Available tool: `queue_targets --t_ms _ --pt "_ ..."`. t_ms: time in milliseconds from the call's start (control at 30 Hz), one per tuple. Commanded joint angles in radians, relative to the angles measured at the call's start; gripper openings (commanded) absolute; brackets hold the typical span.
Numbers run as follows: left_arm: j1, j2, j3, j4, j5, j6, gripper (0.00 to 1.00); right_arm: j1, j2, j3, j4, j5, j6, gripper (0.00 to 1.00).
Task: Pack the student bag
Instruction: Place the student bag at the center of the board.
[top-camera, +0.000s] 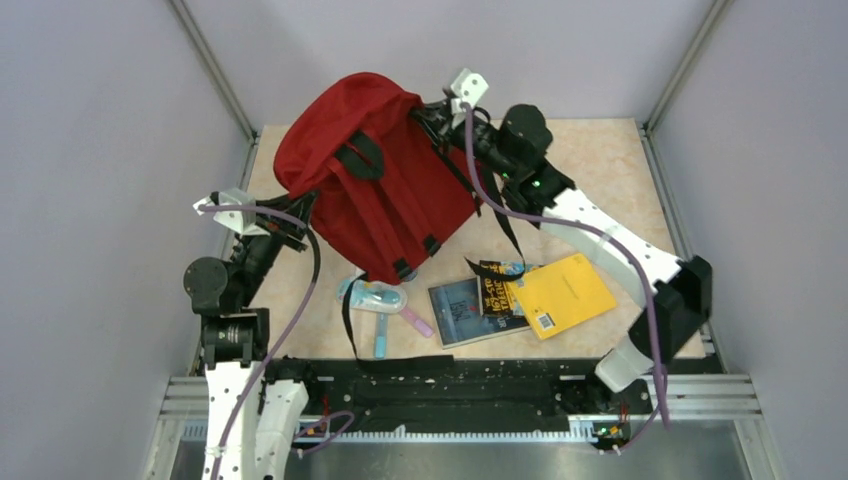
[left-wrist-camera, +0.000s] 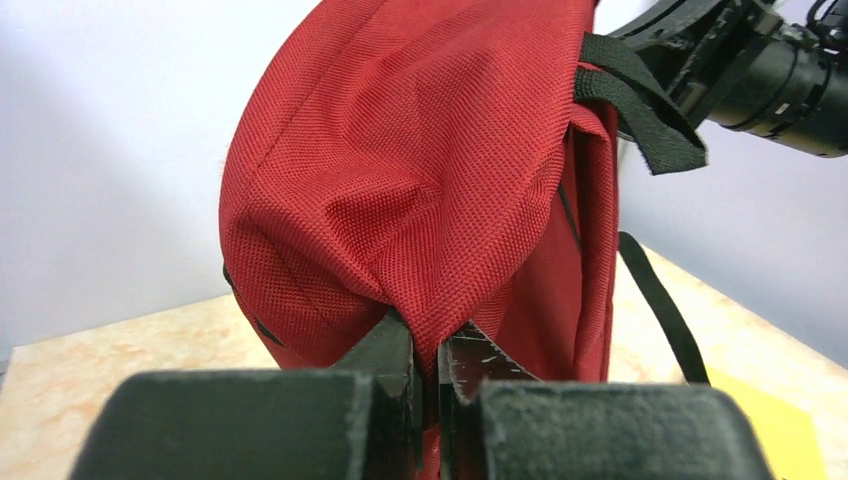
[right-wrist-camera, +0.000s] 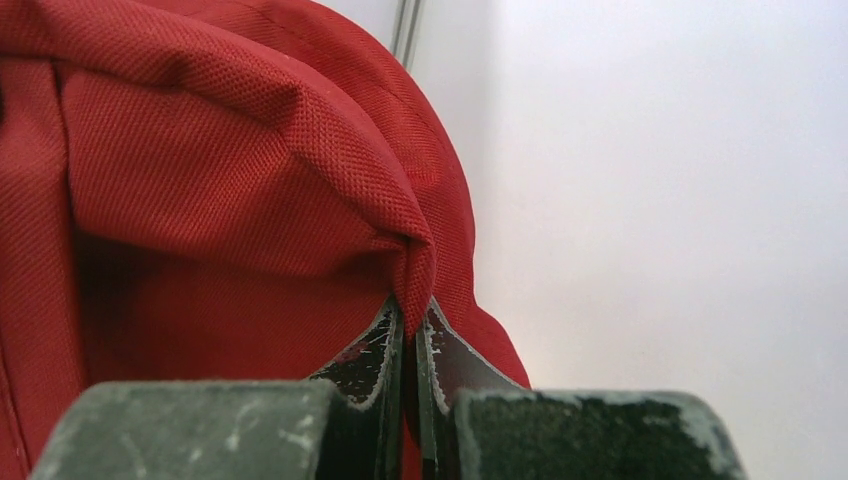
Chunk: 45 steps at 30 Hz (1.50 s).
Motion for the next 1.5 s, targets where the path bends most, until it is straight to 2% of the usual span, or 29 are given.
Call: queue_targets --t_ms 0,67,267,400,467,500,633,700,767,1033,1100,1200,1300,1467 --pt "-0.001 -0.013 0.034 0.177 -0.093 0.108 0.00 -0.022 0.168 0.174 0.077 -0.007 0.031 0.00" --pt "-0.001 -0.027 0.006 0.169 -0.109 0.141 0.00 -0.032 0.240 0.232 0.075 -0.038 0.058 0.04" --pt "-0.001 -0.024 -0.045 0.145 -0.121 0.187 0.00 -0.033 0.396 0.331 0.056 -0.007 0.113 0.34" --pt "-0.006 0.046 -0.050 0.171 -0.066 0.133 0.00 -0.035 0.407 0.272 0.030 0.108 0.133 0.39" --pt "-0.048 0.069 -0.041 0.177 -0.026 0.114 0.00 -0.035 0.385 0.215 0.034 0.150 0.160 0.41" --pt "-0.104 0.072 -0.033 0.164 -0.019 0.124 0.00 -0.035 0.364 0.165 0.055 0.157 0.170 0.46" --pt "-0.208 0.066 -0.043 0.107 -0.097 0.195 0.00 -0.035 0.212 -0.073 0.105 0.210 0.234 0.71" --pt "-0.234 0.079 -0.045 0.099 -0.128 0.209 0.00 -0.036 0.129 -0.185 0.109 0.269 0.258 0.86" --pt "-0.249 0.097 -0.044 0.097 -0.144 0.189 0.00 -0.038 0.048 -0.273 0.071 0.324 0.278 0.94" --pt "-0.366 0.166 -0.041 0.096 -0.195 0.141 0.00 -0.048 -0.257 -0.461 -0.208 0.442 0.400 0.96" --pt "-0.401 0.185 -0.036 0.080 -0.223 0.148 0.00 -0.056 -0.325 -0.495 -0.286 0.516 0.505 0.96" --pt "-0.456 0.202 -0.029 0.052 -0.273 0.166 0.00 -0.062 -0.427 -0.555 -0.378 0.544 0.695 0.96" --pt "-0.513 0.210 -0.029 0.040 -0.302 0.179 0.00 -0.062 -0.536 -0.606 -0.378 0.470 0.839 0.96" --pt "-0.580 0.250 -0.018 0.024 -0.286 0.181 0.00 -0.062 -0.643 -0.714 -0.227 0.300 1.054 0.97"
